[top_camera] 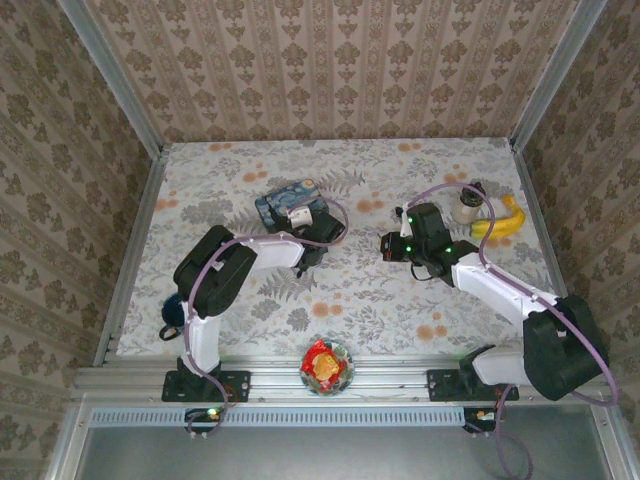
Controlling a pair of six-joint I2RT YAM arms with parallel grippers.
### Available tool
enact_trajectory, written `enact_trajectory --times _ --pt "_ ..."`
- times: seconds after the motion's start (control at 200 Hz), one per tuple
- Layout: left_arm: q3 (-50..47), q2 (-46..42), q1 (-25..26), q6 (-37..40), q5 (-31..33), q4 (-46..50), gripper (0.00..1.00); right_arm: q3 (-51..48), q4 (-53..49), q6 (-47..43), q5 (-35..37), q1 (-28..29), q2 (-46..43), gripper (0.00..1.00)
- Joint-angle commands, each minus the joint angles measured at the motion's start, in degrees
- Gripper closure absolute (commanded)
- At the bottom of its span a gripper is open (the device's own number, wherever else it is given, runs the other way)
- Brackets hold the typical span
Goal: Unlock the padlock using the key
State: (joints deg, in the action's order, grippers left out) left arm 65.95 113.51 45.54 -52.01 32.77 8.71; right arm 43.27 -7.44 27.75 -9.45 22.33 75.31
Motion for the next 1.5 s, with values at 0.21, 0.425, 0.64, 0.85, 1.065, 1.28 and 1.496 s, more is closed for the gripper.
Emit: enact_trajectory --times 0.21,0.425,0.64,0.85,1.065,1.28,1.496 --pt "-0.1 -4.0 -0.3 -6.0 -13.9 6.2 0.85 -4.4 4.6 3.9 -2.7 0.4 2.5 1.00" --pt "-1.6 -5.3 -0.1 -10.7 -20.2 3.9 0.85 -7.4 10.0 6.8 -4.2 2.0 4.0 1.00" --pt "-3.6 -6.5 -0.1 -15.6 -26.1 0.5 0.85 -9.1 15.3 7.9 -4.2 4.9 7.6 1.00" --pt "-5.6 -7.0 -0.4 -18.6 -30.6 -4.0 0.85 -10.4 21.4 9.8 -4.5 7.2 10.8 1.00" --pt "-7.0 -7.0 -0.4 -19.9 -31.8 -5.3 0.85 -10.7 25.5 11.3 -2.8 9.1 14.3 1.00" --pt "-7.6 -7.3 -0.1 -20.6 -32.9 -6.8 0.85 -12.3 29.2 12.1 -1.1 10.4 15.2 1.00" --pt "-8.8 -7.3 0.1 -22.6 -35.0 -10.2 0.85 -13.7 32.4 12.3 1.2 11.3 15.2 1.00"
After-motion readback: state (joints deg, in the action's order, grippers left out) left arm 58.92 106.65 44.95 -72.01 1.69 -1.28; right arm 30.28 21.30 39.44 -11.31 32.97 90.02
